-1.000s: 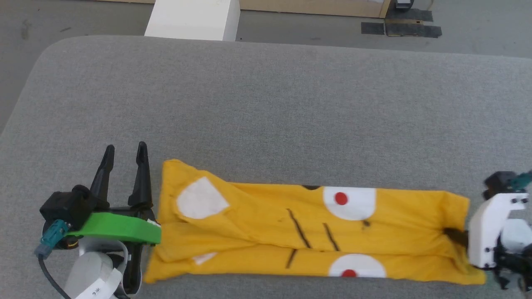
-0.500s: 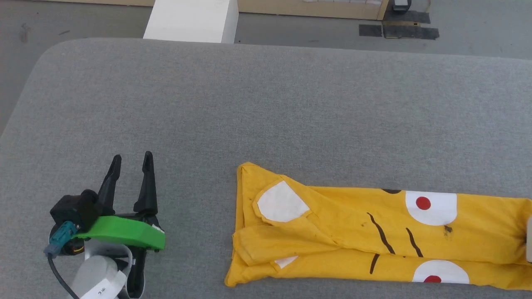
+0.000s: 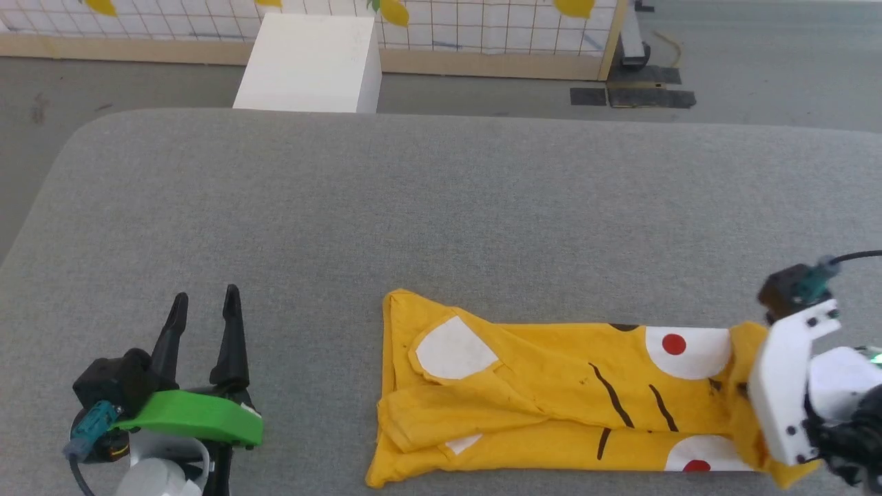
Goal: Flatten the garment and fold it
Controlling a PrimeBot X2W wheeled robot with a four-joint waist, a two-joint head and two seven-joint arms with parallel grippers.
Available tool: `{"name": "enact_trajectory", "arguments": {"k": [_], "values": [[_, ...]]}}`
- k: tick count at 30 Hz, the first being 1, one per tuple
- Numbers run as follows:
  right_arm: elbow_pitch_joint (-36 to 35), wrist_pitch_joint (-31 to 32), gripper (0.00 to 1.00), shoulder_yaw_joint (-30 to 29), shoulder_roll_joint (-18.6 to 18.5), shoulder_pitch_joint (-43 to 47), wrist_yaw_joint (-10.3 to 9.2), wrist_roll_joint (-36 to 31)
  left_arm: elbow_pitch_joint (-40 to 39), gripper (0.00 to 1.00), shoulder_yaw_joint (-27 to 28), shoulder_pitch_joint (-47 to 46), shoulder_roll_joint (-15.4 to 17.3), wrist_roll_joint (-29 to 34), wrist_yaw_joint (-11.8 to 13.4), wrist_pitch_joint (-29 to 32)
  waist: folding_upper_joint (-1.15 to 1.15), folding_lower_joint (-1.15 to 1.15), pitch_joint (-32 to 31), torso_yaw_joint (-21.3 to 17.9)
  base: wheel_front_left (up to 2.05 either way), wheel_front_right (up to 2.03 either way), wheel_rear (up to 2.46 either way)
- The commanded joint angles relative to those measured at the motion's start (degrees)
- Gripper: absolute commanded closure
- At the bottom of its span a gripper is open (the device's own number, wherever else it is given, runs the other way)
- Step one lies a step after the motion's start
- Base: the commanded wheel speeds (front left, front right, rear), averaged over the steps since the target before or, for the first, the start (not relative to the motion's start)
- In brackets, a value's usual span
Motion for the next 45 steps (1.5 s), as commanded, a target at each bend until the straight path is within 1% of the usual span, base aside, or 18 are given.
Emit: {"name": "enact_trajectory", "arguments": {"k": [1, 4, 7, 10, 16, 18, 22, 26, 34, 35, 36, 37, 40, 42, 45], "values": [[-1.07, -0.23, 1.00, 2.04, 0.48, -0.37, -0.10, 0.82, -0.41, 0.00, 0.19, 0.93, 0.33, -0.35, 0.29, 0.10, 0.00, 0.00, -0.36, -0.26, 0.00, 0.00, 0.00], [-1.68, -2.01, 1.00, 7.32, 2.32, -2.16, -0.10, 2.05, -0.87, 0.00, 0.06, 1.57, 0.27, -0.66, 0.33, 0.29, 0.00, 0.00, -0.17, 0.12, 0.00, 0.00, 0.00], [0.04, -4.78, 1.00, 12.66, 5.19, -4.57, -0.10, 3.23, -1.19, 0.00, -0.30, 1.84, 0.08, -0.90, 0.32, 0.43, 0.00, 0.00, 0.24, 1.14, 0.00, 0.00, 0.00], [3.42, -8.23, 1.00, 17.35, 8.12, -7.73, -0.10, 3.53, -1.31, 0.00, -0.63, 1.99, -0.09, -1.09, 0.33, 0.52, 0.00, 0.00, 0.84, 2.29, 0.00, 0.00, 0.00], [11.91, -14.60, 1.00, 23.67, 14.24, -13.48, -0.10, 3.95, -1.08, 0.00, -1.47, 1.68, -0.46, -1.41, 0.18, 0.64, 0.00, 0.00, 2.51, 4.97, 0.00, 0.00, 0.00], [14.74, -16.45, 1.00, 25.57, 15.70, -15.29, -0.10, 3.90, -0.91, 0.00, -1.65, 1.41, -0.54, -1.44, 0.12, 0.57, 0.00, 0.00, 3.14, 5.79, 0.00, 0.00, 0.00], [20.17, -19.81, 1.00, 28.46, 18.58, -18.07, -0.10, 4.80, -0.58, 0.00, -2.05, 0.92, -0.83, -1.58, -0.02, 0.42, 0.00, 0.00, 4.19, 7.07, 0.00, 0.00, 0.00], [25.26, -23.61, 1.00, 30.03, 20.45, -20.57, -0.10, 4.72, -0.16, 0.00, -2.52, 0.20, -1.15, -1.61, -0.14, 0.30, 0.00, 0.00, 5.18, 8.06, 0.00, 0.00, 0.00], [35.94, -29.11, 1.00, 31.30, 22.50, -23.71, -0.10, 2.24, 0.93, 0.00, -3.12, -0.96, -1.56, -1.85, -0.56, 0.01, 0.00, 0.00, 6.37, 8.76, 0.00, 0.00, 0.00], [36.55, -29.83, 0.96, 31.52, 22.65, -23.95, -0.10, 2.22, 1.06, 0.00, -3.16, -1.00, -1.54, -1.87, -0.61, -0.01, 0.00, 0.00, 6.34, 8.72, 0.00, 0.00, 0.00], [37.02, -30.70, 0.23, 32.06, 22.80, -24.24, -0.10, 2.35, 1.21, 0.00, -3.16, -1.02, -1.50, -1.88, -0.65, -0.04, 0.00, 0.00, 6.27, 8.62, 0.00, 0.00, 0.00], [37.22, -31.22, 0.00, 32.42, 22.91, -24.42, -0.10, 2.86, 1.36, 0.00, -3.13, -1.04, -1.45, -1.91, -0.69, -0.06, 0.00, 0.00, 6.16, 8.47, 0.00, 0.00, 0.00], [36.04, -33.02, 0.00, 34.29, 23.12, -25.31, -0.10, 5.41, 1.80, 0.00, -3.11, -1.05, -1.23, -1.86, -0.77, -0.11, 0.00, 0.00, 5.43, 7.87, 0.00, 0.00, 0.00], [33.84, -34.24, 0.00, 36.39, 23.16, -26.27, -0.10, 8.06, 2.02, 0.00, -3.29, -1.01, -1.06, -1.72, -0.81, -0.13, 0.00, 0.00, 4.59, 7.28, 0.00, 0.00, 0.00], [31.56, -35.73, 0.00, 38.24, 23.18, -27.49, -0.10, 10.08, 2.33, 0.00, -3.48, -0.95, -0.70, -1.62, -0.91, -0.15, 0.00, 0.00, 3.33, 6.25, 0.00, 0.00, 0.00]]}}
